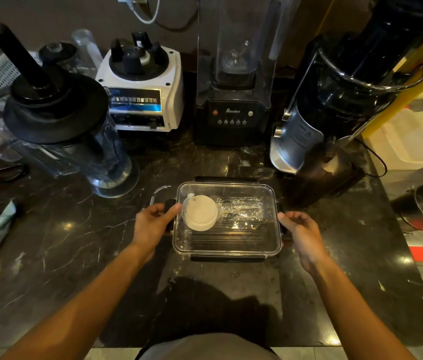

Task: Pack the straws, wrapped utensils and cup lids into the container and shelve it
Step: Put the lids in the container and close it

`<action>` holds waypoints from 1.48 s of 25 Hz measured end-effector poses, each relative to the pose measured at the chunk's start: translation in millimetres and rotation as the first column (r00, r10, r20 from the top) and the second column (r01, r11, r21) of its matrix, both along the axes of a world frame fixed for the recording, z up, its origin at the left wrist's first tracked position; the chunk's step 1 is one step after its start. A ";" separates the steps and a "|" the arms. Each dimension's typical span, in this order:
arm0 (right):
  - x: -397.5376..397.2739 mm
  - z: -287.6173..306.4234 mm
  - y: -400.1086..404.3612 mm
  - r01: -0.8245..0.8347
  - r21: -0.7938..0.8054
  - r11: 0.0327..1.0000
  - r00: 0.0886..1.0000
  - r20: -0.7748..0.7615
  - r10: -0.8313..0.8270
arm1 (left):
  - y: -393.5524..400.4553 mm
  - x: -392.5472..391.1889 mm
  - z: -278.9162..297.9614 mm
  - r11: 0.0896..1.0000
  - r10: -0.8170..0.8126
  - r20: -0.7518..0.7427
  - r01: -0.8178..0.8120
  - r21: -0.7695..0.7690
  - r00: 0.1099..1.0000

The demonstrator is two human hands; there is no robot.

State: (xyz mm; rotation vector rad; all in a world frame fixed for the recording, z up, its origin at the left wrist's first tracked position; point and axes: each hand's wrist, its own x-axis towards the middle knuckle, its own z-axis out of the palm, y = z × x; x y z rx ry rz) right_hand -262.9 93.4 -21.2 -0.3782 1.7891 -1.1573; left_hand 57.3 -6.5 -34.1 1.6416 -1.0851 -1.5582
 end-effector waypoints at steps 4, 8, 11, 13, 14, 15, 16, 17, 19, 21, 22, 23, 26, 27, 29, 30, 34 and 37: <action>5.7 -2.6 -0.2 -0.090 -0.001 0.996 0.908 -0.412 0.082 | 9.4 -2.8 2.1 0.954 0.058 0.346 0.050 -0.295 0.936; 3.4 -10.1 1.6 -0.147 0.046 0.988 0.860 -0.488 0.151 | 10.9 -2.2 4.2 0.947 -0.024 0.349 0.133 -0.291 0.937; 4.0 -8.5 -0.1 -0.119 0.031 0.992 0.926 -0.356 0.122 | 6.9 -1.4 -0.8 0.972 -0.040 0.312 0.109 -0.206 0.949; 3.8 -3.3 -1.6 -0.129 0.046 0.991 0.928 -0.347 0.137 | 3.8 -0.9 -1.7 0.972 -0.073 0.345 0.144 -0.185 0.936; 4.0 -0.2 -2.1 -0.195 0.094 0.976 0.859 -0.463 0.216 | 0.5 -0.8 1.5 0.964 -0.112 0.392 0.196 -0.181 0.913; 8.1 4.9 -1.6 -0.282 0.191 0.940 0.717 -0.609 0.339 | -4.0 -1.2 5.4 0.928 -0.165 0.492 0.303 -0.216 0.855; 16.9 11.3 -0.2 -0.378 0.284 0.881 0.539 -0.706 0.459 | -10.8 -2.8 8.4 0.849 -0.193 0.622 0.447 -0.282 0.759; 29.7 16.1 2.4 -0.488 0.336 0.806 0.389 -0.742 0.545 | -20.1 -7.9 11.9 0.730 -0.214 0.724 0.600 -0.328 0.655; 55.9 16.3 8.8 -0.643 0.404 0.650 0.140 -0.773 0.619 | -40.1 -30.8 26.5 0.499 -0.321 0.799 0.808 -0.314 0.509; 65.7 -0.4 18.3 -0.697 0.441 0.565 -0.041 -0.811 0.583 | -55.1 -58.8 38.2 0.371 -0.439 0.812 0.901 -0.226 0.385; 66.0 -5.9 21.5 -0.692 0.455 0.560 -0.064 -0.812 0.580 | -60.3 -68.8 37.2 0.328 -0.463 0.822 0.926 -0.188 0.331; 63.5 -11.3 23.2 -0.686 0.457 0.565 -0.072 -0.816 0.573 | -64.1 -76.2 34.9 0.297 -0.480 0.829 0.942 -0.154 0.287; 60.5 -17.9 28.4 -0.682 0.453 0.574 -0.136 -0.850 0.510 | -68.2 -84.8 27.3 0.277 -0.511 0.832 0.958 -0.077 0.215; 59.5 -21.4 31.3 -0.680 0.459 0.571 -0.175 -0.859 0.482 | -68.5 -85.9 25.9 0.285 -0.506 0.838 0.956 -0.061 0.204; 56.1 -28.1 35.2 -0.677 0.452 0.581 -0.224 -0.879 0.422 | -71.6 -87.9 23.4 0.316 -0.495 0.839 0.946 -0.069 0.226; 54.8 -30.2 35.8 -0.677 0.444 0.587 -0.234 -0.886 0.400 | -73.3 -88.5 21.9 0.352 -0.510 0.815 0.931 -0.093 0.274; 58.5 -36.0 35.1 -0.661 0.436 0.610 -0.256 -0.896 0.363 | -71.2 -90.5 17.7 0.489 -0.540 0.715 0.857 -0.163 0.444; 58.4 -33.3 36.7 -0.674 0.436 0.596 -0.237 -0.893 0.383 | -68.7 -92.3 16.6 0.490 -0.518 0.724 0.852 -0.187 0.457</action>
